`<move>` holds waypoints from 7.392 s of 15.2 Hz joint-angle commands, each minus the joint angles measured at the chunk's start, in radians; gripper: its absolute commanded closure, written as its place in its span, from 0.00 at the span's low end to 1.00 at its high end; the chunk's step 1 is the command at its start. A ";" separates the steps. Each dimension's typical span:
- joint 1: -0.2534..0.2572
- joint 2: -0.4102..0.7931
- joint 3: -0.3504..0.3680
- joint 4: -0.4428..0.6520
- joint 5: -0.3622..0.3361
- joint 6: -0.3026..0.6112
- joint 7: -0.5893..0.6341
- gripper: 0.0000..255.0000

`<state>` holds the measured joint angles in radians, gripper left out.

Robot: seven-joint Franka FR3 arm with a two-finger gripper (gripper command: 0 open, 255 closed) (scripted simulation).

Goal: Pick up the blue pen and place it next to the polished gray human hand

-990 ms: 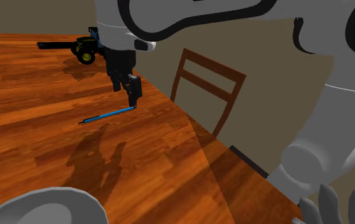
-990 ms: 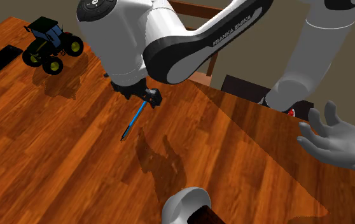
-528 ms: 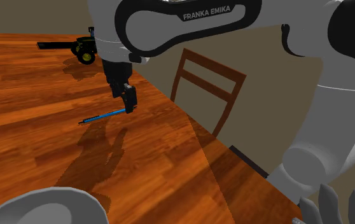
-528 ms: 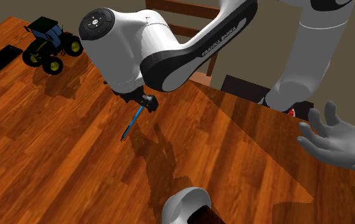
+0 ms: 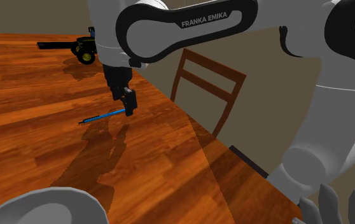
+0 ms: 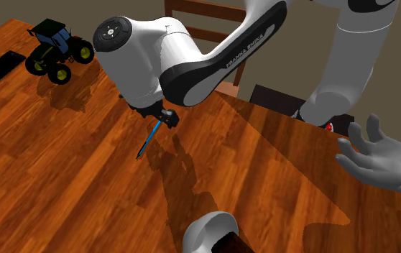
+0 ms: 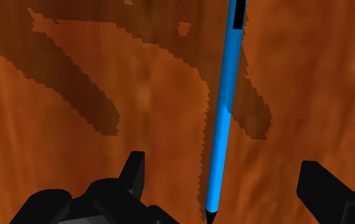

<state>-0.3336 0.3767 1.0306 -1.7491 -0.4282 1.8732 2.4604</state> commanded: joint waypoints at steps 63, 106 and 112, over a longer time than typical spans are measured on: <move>-0.077 -0.640 0.013 0.109 0.566 -0.407 -0.192 1.00; 0.411 -1.300 -0.058 -0.269 1.084 -0.513 0.100 1.00; 0.426 -1.329 -0.026 -0.348 1.115 -0.453 0.088 1.00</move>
<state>0.0918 -0.9481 0.9951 -2.0842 0.6801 1.4069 2.5499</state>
